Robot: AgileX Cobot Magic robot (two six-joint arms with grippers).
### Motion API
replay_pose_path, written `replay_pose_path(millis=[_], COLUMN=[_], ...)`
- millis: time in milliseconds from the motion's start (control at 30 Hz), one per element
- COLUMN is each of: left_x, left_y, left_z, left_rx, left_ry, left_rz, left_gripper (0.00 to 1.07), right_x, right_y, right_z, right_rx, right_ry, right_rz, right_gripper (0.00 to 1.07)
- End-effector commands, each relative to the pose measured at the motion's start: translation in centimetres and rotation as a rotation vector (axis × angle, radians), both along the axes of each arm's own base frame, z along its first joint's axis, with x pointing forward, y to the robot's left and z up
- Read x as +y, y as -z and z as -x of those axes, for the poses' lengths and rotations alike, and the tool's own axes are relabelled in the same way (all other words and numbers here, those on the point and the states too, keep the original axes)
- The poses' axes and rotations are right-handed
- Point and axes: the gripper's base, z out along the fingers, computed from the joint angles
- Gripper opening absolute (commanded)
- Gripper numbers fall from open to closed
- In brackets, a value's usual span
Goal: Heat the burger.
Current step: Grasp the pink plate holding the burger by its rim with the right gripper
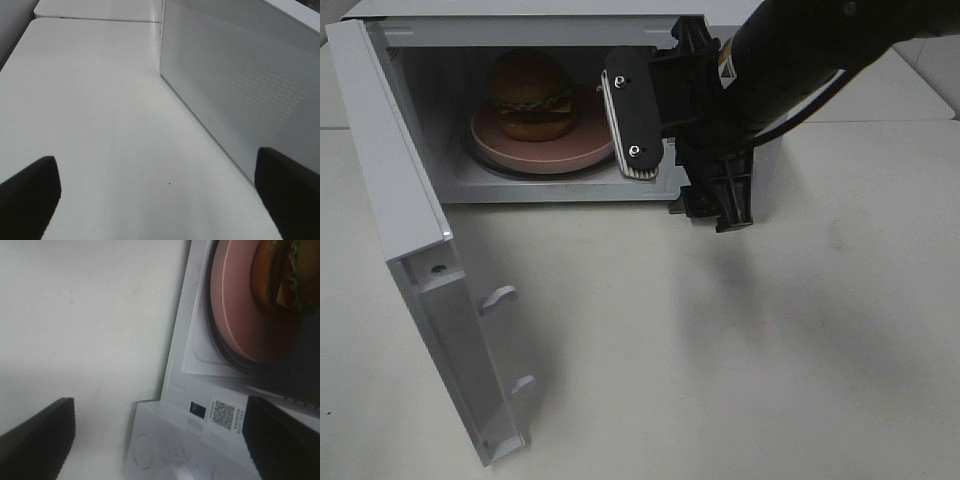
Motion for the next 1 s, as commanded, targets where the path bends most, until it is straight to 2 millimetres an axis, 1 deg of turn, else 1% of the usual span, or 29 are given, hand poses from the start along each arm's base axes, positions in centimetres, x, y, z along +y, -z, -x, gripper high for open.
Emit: replay_pose_path(millis=[33, 67, 100, 167, 233, 267, 333, 367, 467, 533, 567, 667, 700, 767, 867, 933, 967, 1000], left_x=[-0.1, -0.1, -0.1, -0.1, -0.1, -0.1, -0.1, -0.1, -0.1, -0.1, -0.1, -0.1, -0.1, -0.1, -0.1, -0.1, -0.1, -0.1], left_y=[0.0, 0.0, 0.0, 0.0, 0.0, 0.0, 0.0, 0.0, 0.0, 0.0, 0.0, 0.0, 0.0, 0.0, 0.0, 0.0, 0.0, 0.0], left_z=[0.3, 0.3, 0.3, 0.3, 0.3, 0.3, 0.3, 0.3, 0.3, 0.3, 0.3, 0.3, 0.3, 0.3, 0.3, 0.3, 0.3, 0.3], left_rx=[-0.026, -0.026, -0.026, -0.026, -0.026, -0.026, -0.026, -0.026, -0.026, -0.026, -0.026, -0.026, -0.026, -0.026, -0.026, -0.026, -0.026, -0.026], left_ry=[-0.001, -0.001, -0.001, -0.001, -0.001, -0.001, -0.001, -0.001, -0.001, -0.001, -0.001, -0.001, -0.001, -0.001, -0.001, -0.001, -0.001, -0.001], left_rz=[0.009, 0.009, 0.009, 0.009, 0.009, 0.009, 0.009, 0.009, 0.009, 0.009, 0.009, 0.009, 0.009, 0.009, 0.009, 0.009, 0.009, 0.009], left_gripper=[0.98, 0.98, 0.98, 0.98, 0.98, 0.98, 0.98, 0.98, 0.98, 0.98, 0.98, 0.98, 0.98, 0.98, 0.98, 0.98, 0.98, 0.98], right_x=[1.2, 1.7, 1.7, 2.4, 2.6, 3.0, 3.2, 3.7, 3.9, 4.5, 4.5, 5.3, 5.3, 5.9, 6.0, 6.5, 6.5, 6.8], right_y=[0.2, 0.4, 0.4, 0.8, 1.0, 1.3, 1.4, 1.7, 1.7, 2.3, 2.3, 3.6, 3.6, 4.3, 4.6, 5.1, 5.1, 5.6], right_z=[-1.2, -1.8, -1.8, -2.6, -2.9, -3.5, -3.7, -4.3, -4.6, -5.3, -5.3, -6.4, -6.4, -7.0, -7.2, -7.9, -7.9, -8.3], right_rx=[-0.032, -0.040, -0.040, -0.044, -0.043, -0.044, -0.043, -0.041, -0.043, -0.033, -0.033, -0.013, -0.013, -0.008, -0.005, -0.007, -0.007, -0.002], right_ry=[-0.017, -0.021, -0.021, -0.023, -0.023, -0.023, -0.022, -0.015, -0.013, -0.002, -0.002, 0.015, 0.015, 0.021, 0.021, 0.021, 0.021, 0.023], right_rz=[-0.025, -0.031, -0.031, -0.036, -0.036, -0.037, -0.038, -0.045, -0.049, -0.058, -0.058, -0.067, -0.067, -0.074, -0.072, -0.073, -0.073, -0.069], right_gripper=[0.87, 0.86, 0.86, 0.86, 0.86, 0.86, 0.86, 0.86, 0.86, 0.86, 0.86, 0.86, 0.86, 0.86, 0.86, 0.86, 0.86, 0.86])
